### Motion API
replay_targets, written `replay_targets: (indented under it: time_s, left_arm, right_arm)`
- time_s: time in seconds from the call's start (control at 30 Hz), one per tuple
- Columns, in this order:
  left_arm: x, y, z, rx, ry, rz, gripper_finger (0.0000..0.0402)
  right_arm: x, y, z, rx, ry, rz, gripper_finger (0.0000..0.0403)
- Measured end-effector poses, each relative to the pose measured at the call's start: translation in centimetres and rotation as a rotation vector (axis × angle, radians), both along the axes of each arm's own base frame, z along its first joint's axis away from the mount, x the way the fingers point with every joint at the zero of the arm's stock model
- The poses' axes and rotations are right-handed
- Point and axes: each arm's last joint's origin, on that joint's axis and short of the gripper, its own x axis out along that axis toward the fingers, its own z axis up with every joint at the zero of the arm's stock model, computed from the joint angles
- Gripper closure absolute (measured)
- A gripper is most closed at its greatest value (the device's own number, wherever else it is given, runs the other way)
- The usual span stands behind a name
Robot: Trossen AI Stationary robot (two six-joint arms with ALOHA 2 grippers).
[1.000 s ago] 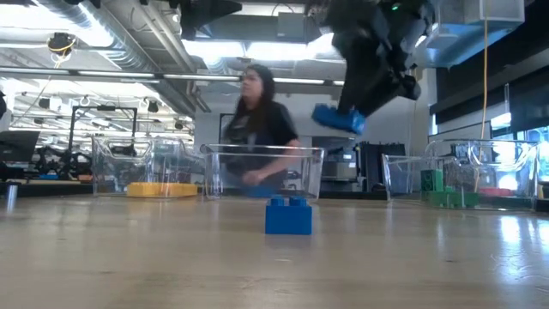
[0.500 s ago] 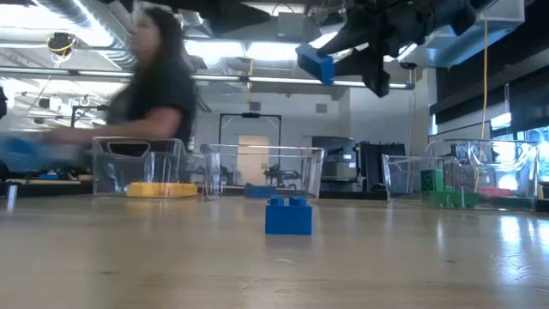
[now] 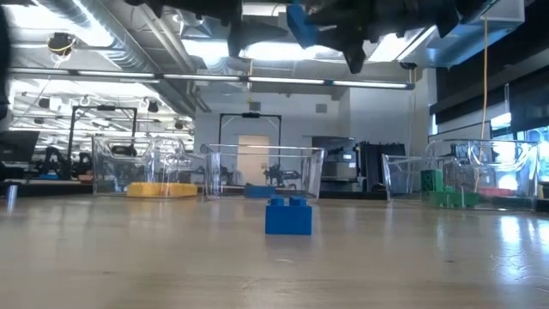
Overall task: Sort & place blocks by color
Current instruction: Put the top blue game piece into the middle transparent bin
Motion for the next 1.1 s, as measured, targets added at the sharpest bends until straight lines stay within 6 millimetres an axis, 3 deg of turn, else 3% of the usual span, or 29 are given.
replay_targets:
  time_s: [0.3,0.77,0.9,1.1]
  left_arm:
    - [0.3,0.1,0.4,-0.064,-0.076,-0.130,0.0128]
    - [2.2,0.3,-0.1,0.007,-0.228,-0.089,0.0135]
    - [2.2,0.4,-0.1,0.007,-0.227,-0.085,0.0172]
    - [1.9,1.1,0.0,0.011,-0.217,-0.119,0.0265]
  right_arm:
    - [0.1,-0.3,0.8,-0.006,-0.088,-0.031,0.0278]
    - [1.7,-0.6,1.7,0.003,-0.109,-0.044,0.0278]
    - [1.8,-0.6,1.8,0.003,-0.111,-0.044,0.0278]
    - [1.8,-0.6,1.8,0.005,-0.111,-0.035,0.0278]
